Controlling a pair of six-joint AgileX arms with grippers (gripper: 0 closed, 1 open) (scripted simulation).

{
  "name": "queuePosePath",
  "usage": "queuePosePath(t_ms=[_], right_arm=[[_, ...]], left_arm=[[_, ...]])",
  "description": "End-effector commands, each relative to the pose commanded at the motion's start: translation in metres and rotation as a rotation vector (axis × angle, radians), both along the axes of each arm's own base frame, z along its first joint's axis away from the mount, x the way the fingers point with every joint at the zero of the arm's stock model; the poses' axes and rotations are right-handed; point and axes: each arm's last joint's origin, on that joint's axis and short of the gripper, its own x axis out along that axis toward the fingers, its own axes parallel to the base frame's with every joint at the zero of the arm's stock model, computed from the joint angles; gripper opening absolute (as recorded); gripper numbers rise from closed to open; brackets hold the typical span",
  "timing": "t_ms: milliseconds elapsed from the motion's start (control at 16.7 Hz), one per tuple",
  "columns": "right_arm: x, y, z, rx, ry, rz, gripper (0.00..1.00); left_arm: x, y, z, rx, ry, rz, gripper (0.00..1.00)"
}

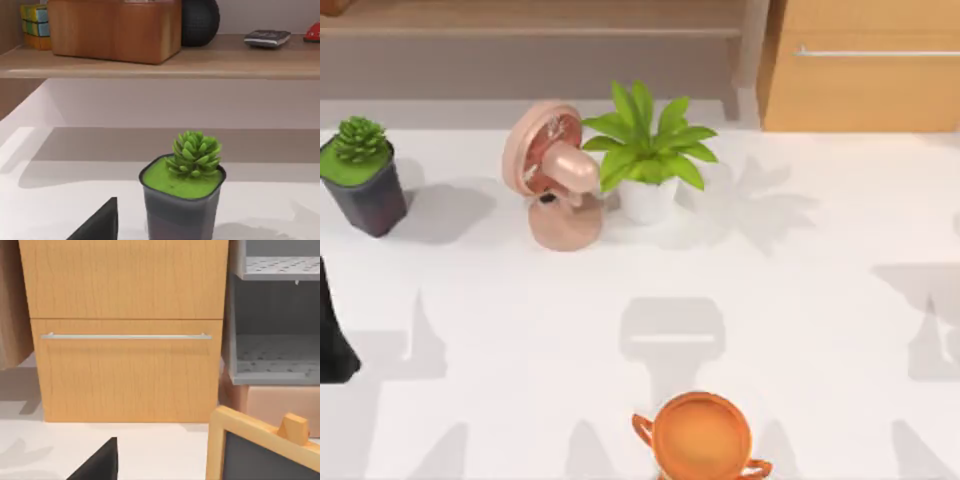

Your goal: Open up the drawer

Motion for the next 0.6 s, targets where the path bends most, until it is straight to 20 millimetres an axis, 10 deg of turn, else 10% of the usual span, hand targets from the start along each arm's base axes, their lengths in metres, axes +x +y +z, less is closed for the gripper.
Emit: queuePosePath(t_ms=[600], right_arm=[[0.024, -0.016, 0.069, -0.007, -0.038, -0.002, 1.00]], left_arm=[[0.000, 0.000, 0.000, 0.000, 0.000, 0.000, 1.00]])
